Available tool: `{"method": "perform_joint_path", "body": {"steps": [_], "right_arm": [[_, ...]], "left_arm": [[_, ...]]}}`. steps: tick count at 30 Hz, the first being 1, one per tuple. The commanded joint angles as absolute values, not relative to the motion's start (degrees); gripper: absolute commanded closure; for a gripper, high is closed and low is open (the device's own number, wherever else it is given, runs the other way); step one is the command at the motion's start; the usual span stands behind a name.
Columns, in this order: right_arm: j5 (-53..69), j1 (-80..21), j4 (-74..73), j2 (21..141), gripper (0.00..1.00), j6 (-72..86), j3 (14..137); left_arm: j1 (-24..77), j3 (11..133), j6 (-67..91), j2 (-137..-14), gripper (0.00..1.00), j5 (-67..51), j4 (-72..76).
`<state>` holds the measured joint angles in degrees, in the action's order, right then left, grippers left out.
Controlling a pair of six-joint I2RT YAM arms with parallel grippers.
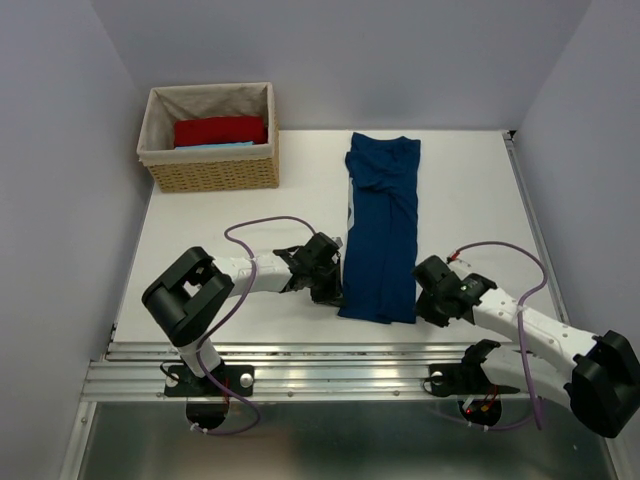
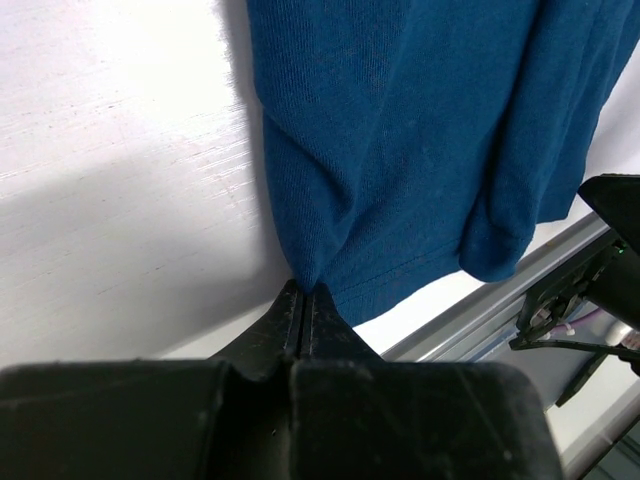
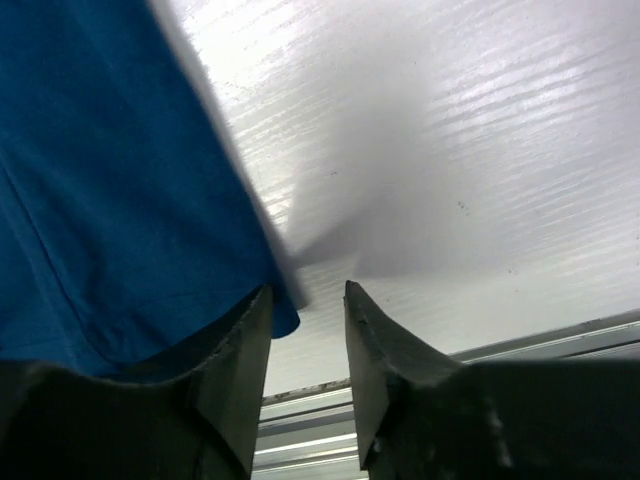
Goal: Roll the t-shirts
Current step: Roll the T-shirt to the center of the board.
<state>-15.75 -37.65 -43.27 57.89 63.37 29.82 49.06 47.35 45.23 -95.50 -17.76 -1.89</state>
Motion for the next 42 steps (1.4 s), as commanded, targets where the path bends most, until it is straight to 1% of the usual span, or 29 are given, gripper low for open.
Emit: {"method": "perform_joint_path", "body": {"steps": [1,2,3,5,12,19,21,24,27,29,31,32,39,40,42], "right_arm": [[-18.5,-38.2,-45.0,57.0,0.57,65.7,29.4],[-17.9,-38.2,-44.0,56.3,0.54,64.1,29.5],[-16.2,-38.2,-41.2,56.0,0.48,62.3,29.4],[-14.2,-38.2,-38.4,55.2,0.45,60.8,29.9],[-13.2,-38.2,-35.8,60.1,0.48,56.8,32.5],[-9.4,-38.8,-30.6,65.7,0.47,54.4,31.3],[-10.5,-38.8,-32.2,67.1,0.50,54.8,31.4],[-14.0,-38.8,-35.9,67.5,0.60,58.2,31.4],[-18.4,-38.8,-40.6,63.7,0.62,62.3,30.8],[-20.3,-38.8,-43.1,61.4,0.65,64.4,30.2],[-20.0,-38.8,-43.2,58.9,0.73,64.6,29.0],[-19.8,-38.8,-43.1,58.5,0.74,64.7,28.8],[-18.6,-38.8,-42.3,59.9,0.76,65.3,28.7],[-18.1,-38.8,-41.5,59.3,0.75,64.2,28.7],[-16.5,-38.8,-38.9,57.5,0.68,63.2,28.1]], "left_arm": [[49.4,46.3,45.4,-92.7,1.00,-17.0,-1.6],[49.4,46.4,45.5,-92.8,1.00,-17.0,-1.5],[49.4,46.5,45.4,-93.2,1.00,-17.1,-1.4],[49.3,46.8,45.3,-93.3,1.00,-17.3,-1.4],[49.4,47.0,45.3,-93.4,1.00,-17.3,-1.5],[49.4,47.3,45.1,-93.6,1.00,-17.1,-1.6],[49.4,47.4,45.0,-93.7,1.00,-17.1,-1.7],[49.4,47.5,44.8,-93.4,1.00,-16.8,-2.0],[49.3,47.5,44.7,-92.9,1.00,-16.2,-2.7],[49.2,47.4,44.8,-92.5,1.00,-16.1,-3.0],[49.3,47.2,44.7,-92.2,1.00,-16.1,-3.0],[49.3,47.2,44.7,-92.2,1.00,-16.2,-3.1],[49.3,46.8,44.7,-91.3,1.00,-16.0,-3.0],[49.3,46.8,44.9,-91.1,1.00,-16.0,-3.1],[49.2,46.7,45.0,-91.0,1.00,-15.8,-3.0]]}}
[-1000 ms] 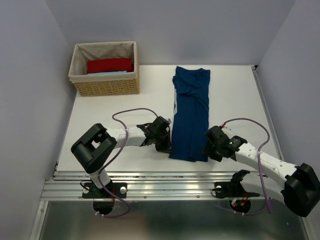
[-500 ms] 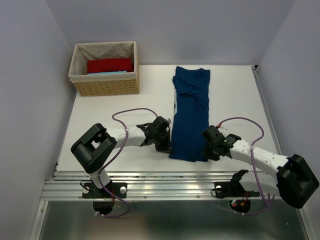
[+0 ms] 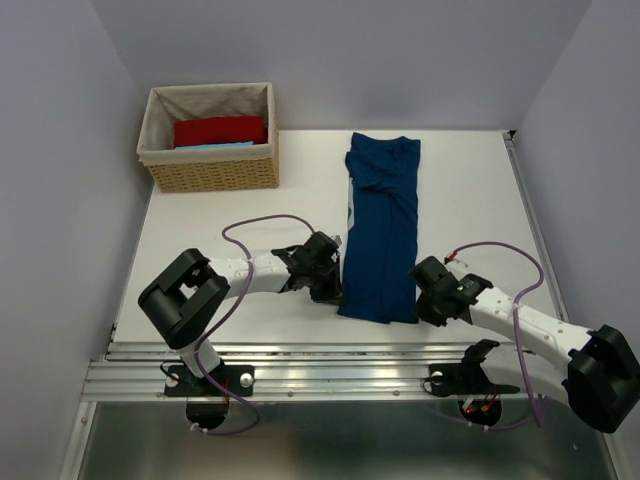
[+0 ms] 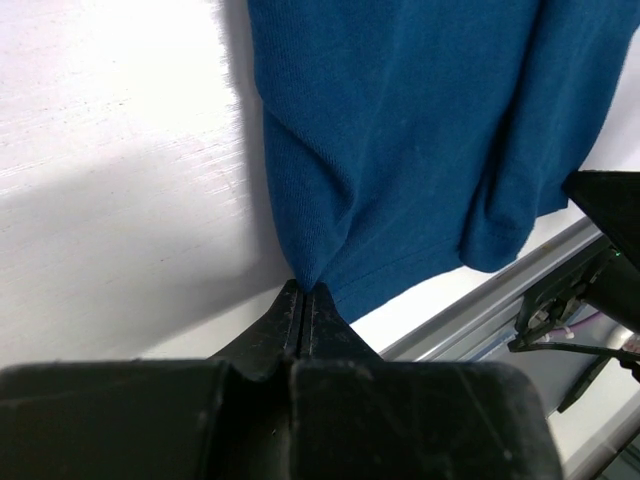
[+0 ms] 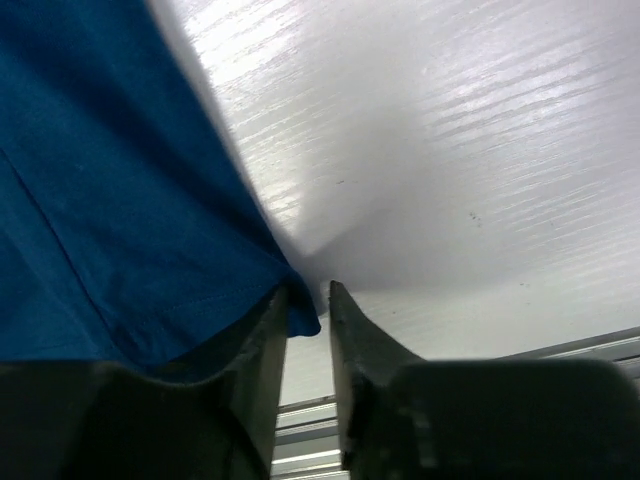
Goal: Roll the t-shirts
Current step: Roll the T-shirt to the center of the board.
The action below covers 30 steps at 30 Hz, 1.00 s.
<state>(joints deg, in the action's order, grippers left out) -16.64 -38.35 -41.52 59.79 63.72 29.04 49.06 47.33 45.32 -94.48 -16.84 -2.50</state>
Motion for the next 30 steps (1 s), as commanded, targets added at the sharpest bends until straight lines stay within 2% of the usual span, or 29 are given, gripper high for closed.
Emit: {"method": "perform_joint_path", "body": {"steps": [1,3,9,12,14,15,18,30], "right_arm": [[-14.7,-38.8,-36.1,56.3,0.58,62.8,27.8],[-12.8,-38.8,-32.9,52.7,0.49,62.2,26.5],[-11.3,-38.8,-30.9,54.0,0.50,63.7,23.6],[-10.6,-38.8,-30.2,54.8,0.61,64.2,22.6],[-10.8,-38.8,-30.1,54.3,0.75,64.8,22.0],[-11.1,-38.8,-30.5,54.0,0.86,64.9,21.9],[-11.5,-38.8,-31.6,52.5,0.99,64.8,21.7],[-12.1,-38.8,-33.7,51.9,0.99,64.2,25.1]], "left_arm": [[49.2,46.7,45.0,-91.1,1.00,-15.8,-3.0],[49.3,46.6,45.1,-91.1,1.00,-15.7,-2.9],[49.3,46.4,45.1,-91.0,1.00,-15.9,-2.8],[49.3,46.1,45.2,-90.8,1.00,-16.1,-2.9],[49.3,45.7,45.6,-90.2,1.00,-16.0,-2.9],[49.3,45.1,45.7,-89.6,1.00,-16.1,-2.8],[49.3,43.7,46.6,-88.3,1.00,-16.9,-2.6],[49.4,41.4,49.8,-86.0,1.00,-19.5,0.5]]}}
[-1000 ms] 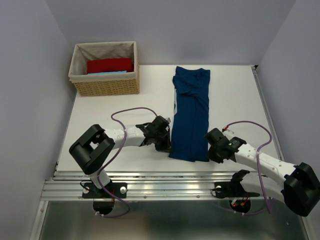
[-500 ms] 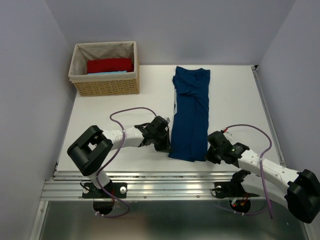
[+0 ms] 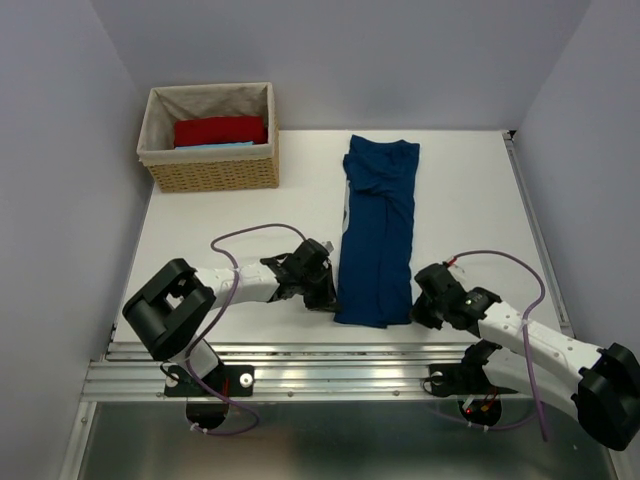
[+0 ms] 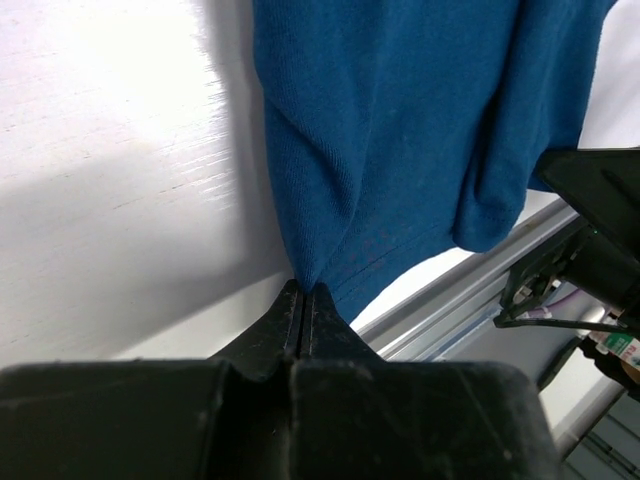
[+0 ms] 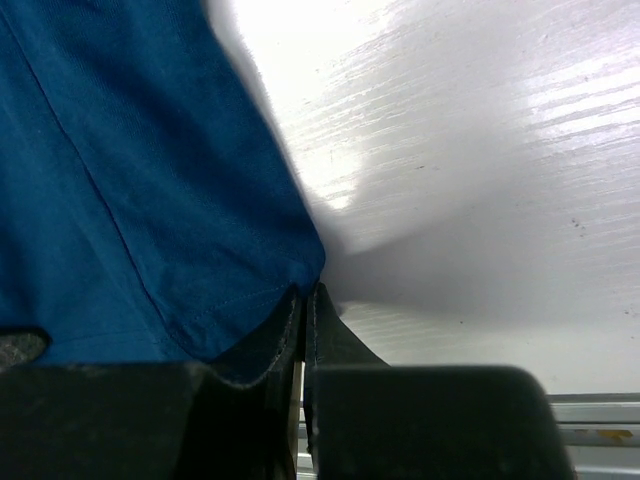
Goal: Roll the t-shirts
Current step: Roll the T-shirt to the center of the board.
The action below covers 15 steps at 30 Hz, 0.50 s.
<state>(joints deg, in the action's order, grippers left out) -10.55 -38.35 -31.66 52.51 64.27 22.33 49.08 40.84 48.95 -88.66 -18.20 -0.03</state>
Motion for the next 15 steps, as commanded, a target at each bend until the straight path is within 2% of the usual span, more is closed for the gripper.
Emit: {"method": "perform_joint_path", "body": {"steps": [1,7,15], "right_arm": [[-13.0,-38.8,-34.3,51.7,0.99,64.2,25.8],[-18.0,-38.8,-37.6,51.9,0.99,63.4,31.2],[-24.1,-38.8,-37.7,60.1,0.99,59.9,39.4]], "left_arm": [[49.3,41.8,49.9,-85.9,1.00,-19.5,0.3],[48.1,48.3,50.1,-86.0,1.00,-17.8,-4.7],[42.7,55.4,47.7,-89.9,1.00,-17.9,-6.1]]}}
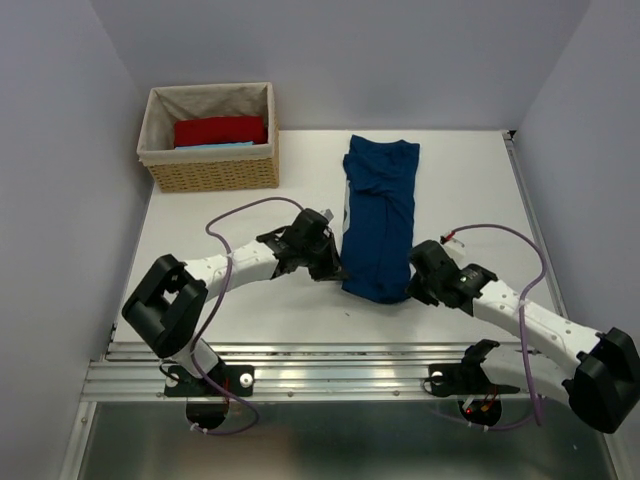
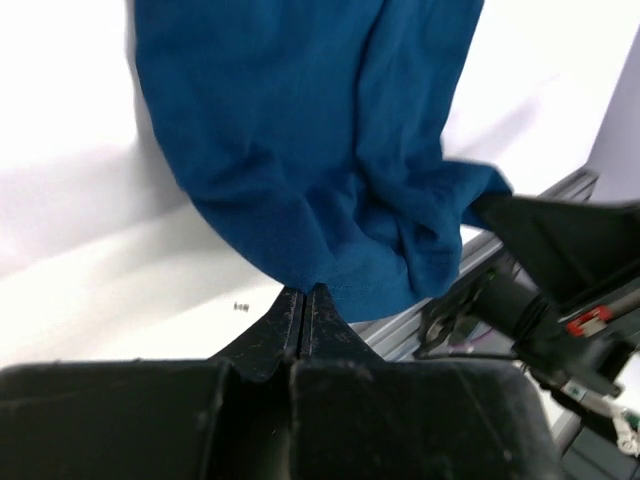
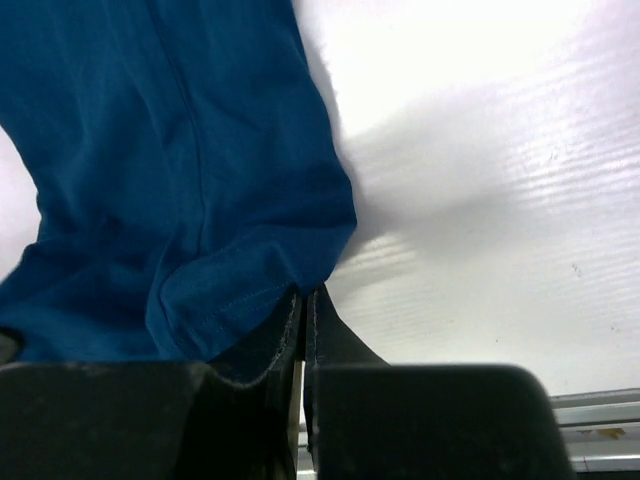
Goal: Roll the t-shirts
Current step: Roll the T-shirt to the center of the board.
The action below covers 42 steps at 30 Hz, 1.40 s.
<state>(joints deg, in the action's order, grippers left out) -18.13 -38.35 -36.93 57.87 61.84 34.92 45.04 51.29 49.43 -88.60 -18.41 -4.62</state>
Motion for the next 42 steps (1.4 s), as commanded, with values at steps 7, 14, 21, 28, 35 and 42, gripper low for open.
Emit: {"method": "perform_joint_path", "body": {"steps": [7,14,21,28,35,42], "right_arm": [[-29.8,-38.8,-35.9,66.7,0.99,56.8,44.6],[-32.3,-37.6,-31.7,72.8,0.99,53.3,47.5],[-33.1,-36.0,-28.0,77.5,0.99,50.3,49.6],[-31.0,-35.5,-28.3,77.6,0.99,48.5,50.8],[-20.2,-35.5,-30.8,71.0,0.99,49.5,44.6],[-15.9,-36.0,-32.7,65.6,0.99,53.3,39.7]], "left_arm": [[39.6,62.6,45.4,-95.3,1.00,-17.1,-6.7],[38.0,66.2,45.4,-99.6,1.00,-17.0,-6.2],[37.2,68.0,45.4,-103.7,1.00,-17.1,-5.4],[36.9,67.2,44.5,-102.7,1.00,-18.6,-5.7],[38.1,60.0,43.0,-97.3,1.00,-22.2,-8.0],[40.1,52.9,44.1,-93.5,1.00,-23.8,-7.8]]}}
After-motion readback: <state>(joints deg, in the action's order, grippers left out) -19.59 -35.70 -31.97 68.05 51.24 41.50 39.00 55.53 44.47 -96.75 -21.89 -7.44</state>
